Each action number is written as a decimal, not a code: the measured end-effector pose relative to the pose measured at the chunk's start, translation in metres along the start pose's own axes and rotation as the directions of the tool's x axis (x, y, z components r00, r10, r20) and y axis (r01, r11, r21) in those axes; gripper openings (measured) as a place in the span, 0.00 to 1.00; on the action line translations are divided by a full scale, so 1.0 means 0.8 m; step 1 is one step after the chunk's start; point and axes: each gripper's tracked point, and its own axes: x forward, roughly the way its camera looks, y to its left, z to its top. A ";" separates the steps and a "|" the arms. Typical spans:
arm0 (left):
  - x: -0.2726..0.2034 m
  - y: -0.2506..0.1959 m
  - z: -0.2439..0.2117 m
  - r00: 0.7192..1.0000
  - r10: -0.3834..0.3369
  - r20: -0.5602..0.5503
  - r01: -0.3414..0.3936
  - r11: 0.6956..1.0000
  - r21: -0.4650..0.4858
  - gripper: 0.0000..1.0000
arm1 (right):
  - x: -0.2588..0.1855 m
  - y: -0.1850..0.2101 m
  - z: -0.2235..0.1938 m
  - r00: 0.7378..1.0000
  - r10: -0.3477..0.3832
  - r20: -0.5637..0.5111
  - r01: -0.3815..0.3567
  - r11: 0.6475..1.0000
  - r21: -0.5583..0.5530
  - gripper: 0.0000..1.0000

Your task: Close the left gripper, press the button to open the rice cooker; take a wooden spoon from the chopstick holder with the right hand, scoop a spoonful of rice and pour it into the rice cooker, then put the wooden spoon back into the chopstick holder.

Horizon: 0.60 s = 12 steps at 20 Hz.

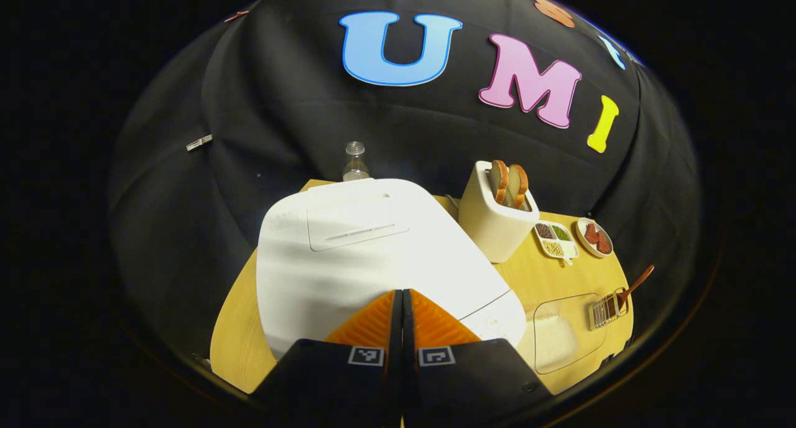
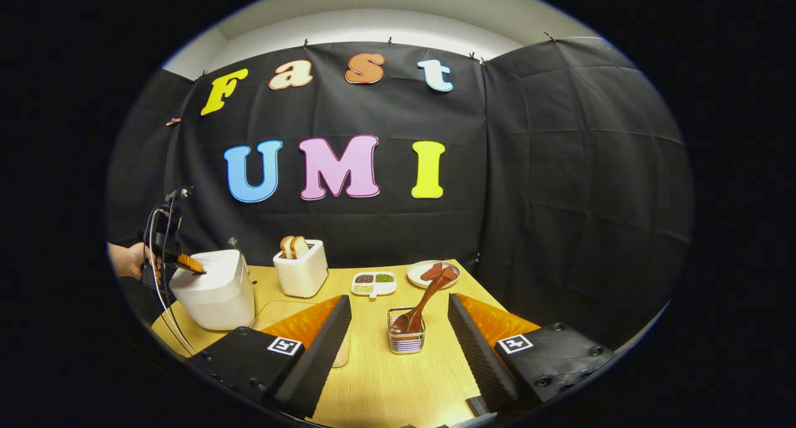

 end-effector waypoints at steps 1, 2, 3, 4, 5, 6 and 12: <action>-0.001 0.000 0.002 1.000 0.000 0.004 0.000 1.000 0.004 0.06 | -0.001 -0.001 0.000 1.000 0.001 0.000 -0.001 1.000 0.001 0.98; -0.005 0.000 0.003 1.000 0.002 0.009 -0.002 1.000 0.011 0.06 | 0.000 -0.003 0.000 1.000 0.000 0.002 0.000 1.000 0.003 0.98; -0.010 -0.001 0.011 1.000 0.009 0.030 -0.010 1.000 0.027 0.06 | 0.000 -0.006 0.000 1.000 -0.001 0.003 0.001 1.000 0.006 0.98; -0.016 -0.002 0.023 0.998 0.018 0.063 -0.021 0.999 0.049 0.10 | 0.001 -0.009 0.000 1.000 -0.003 0.004 0.003 1.000 0.009 0.98; -0.026 -0.002 0.039 0.994 0.032 0.106 -0.040 0.996 0.074 0.06 | 0.003 -0.012 0.000 1.000 -0.006 0.005 0.006 1.000 0.013 0.98; -0.036 -0.002 0.055 0.987 0.050 0.152 -0.066 0.993 0.102 0.06 | 0.005 -0.015 -0.001 1.000 -0.007 0.004 0.007 1.000 0.020 0.98; -0.115 -0.047 0.111 0.935 0.068 0.348 -0.160 0.957 0.243 0.06 | 0.031 -0.018 -0.008 1.000 0.012 -0.012 -0.012 0.999 0.042 0.97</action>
